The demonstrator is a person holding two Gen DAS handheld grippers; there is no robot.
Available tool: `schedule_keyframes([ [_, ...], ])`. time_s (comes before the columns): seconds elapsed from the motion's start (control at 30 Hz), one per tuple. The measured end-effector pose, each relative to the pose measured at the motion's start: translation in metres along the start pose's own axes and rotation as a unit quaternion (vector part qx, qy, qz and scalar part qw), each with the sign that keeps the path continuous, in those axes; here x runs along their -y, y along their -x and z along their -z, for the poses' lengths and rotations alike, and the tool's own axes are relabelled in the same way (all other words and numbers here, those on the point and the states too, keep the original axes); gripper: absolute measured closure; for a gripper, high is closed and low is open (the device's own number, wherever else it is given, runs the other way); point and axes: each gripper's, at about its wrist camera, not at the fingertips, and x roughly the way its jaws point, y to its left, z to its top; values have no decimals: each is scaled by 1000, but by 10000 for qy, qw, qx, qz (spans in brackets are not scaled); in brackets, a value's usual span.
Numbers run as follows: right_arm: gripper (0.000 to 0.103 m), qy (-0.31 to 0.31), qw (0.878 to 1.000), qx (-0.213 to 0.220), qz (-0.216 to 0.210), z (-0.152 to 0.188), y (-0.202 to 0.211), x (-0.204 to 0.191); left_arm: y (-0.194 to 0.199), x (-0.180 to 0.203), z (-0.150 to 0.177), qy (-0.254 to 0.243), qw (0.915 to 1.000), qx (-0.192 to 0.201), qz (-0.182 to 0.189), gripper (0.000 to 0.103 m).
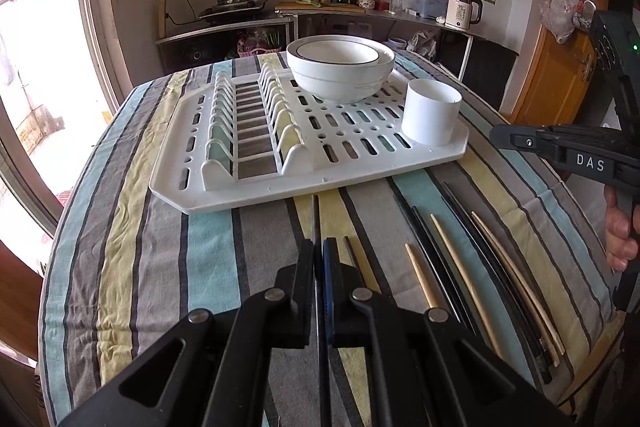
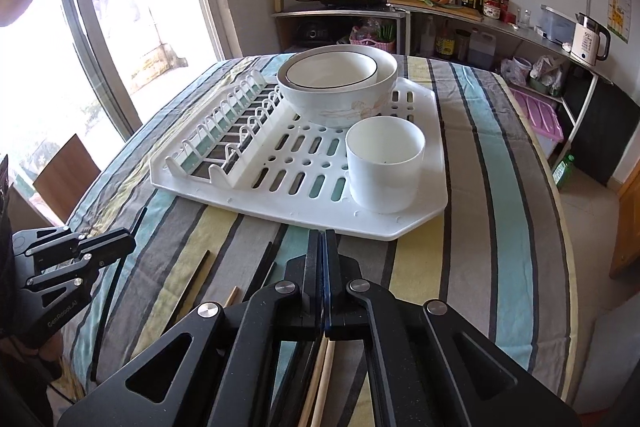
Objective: Organize utensils
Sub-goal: 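Lift and carry both held chopsticks over the white cup, lowering them in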
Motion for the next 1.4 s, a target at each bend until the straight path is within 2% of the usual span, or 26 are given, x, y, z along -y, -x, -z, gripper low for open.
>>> schedule_keyframes([
  [0.07, 103, -66, 9998, -196, -47, 1, -14, 4, 3, -1, -2, 48, 10000, 24, -14, 98],
  [0.17, 88, -193, 9981, -545, -221, 11, -36, 12, 6, -4, -4, 125, 9999, 32, -7, 98],
  [0.2, 87, -183, 9977, -629, -201, 13, -43, 12, 6, -4, -5, 139, 9999, 44, -14, 98],
  [0.43, 87, -271, 9932, -1127, 60, 15, -76, 15, 13, -5, -9, 142, 9998, 127, -37, 98],
  [0.53, 88, -210, 9929, -1160, 186, 13, -79, 13, 13, -5, -10, 141, 9998, 130, -45, 98],
  [0.6, 97, -139, 9921, -1196, 343, 12, -81, 11, 13, -5, -10, 139, 9998, 126, -47, 98],
  [0.63, 98, -101, 9919, -1201, 392, 12, -82, 10, 13, -5, -10, 142, 9998, 129, -50, 98],
  [0.77, 98, -78, 9923, -1169, 397, 12, -80, 8, 15, -6, -11, 145, 9998, 158, -42, 98],
  [0.9, 99, -98, 9951, -930, 330, 8, -59, 7, 19, -6, -12, 140, 9997, 212, -43, 98],
  [1.1, 99, -65, 9993, -279, 220, -4, -2, 1, 33, -6, -17, 157, 9992, 360, -20, 98],
  [1.4, 100, 71, 9981, 603, 132, -11, 77, -4, 67, 4, -31, 119, 9973, 716, 87, 98],
])
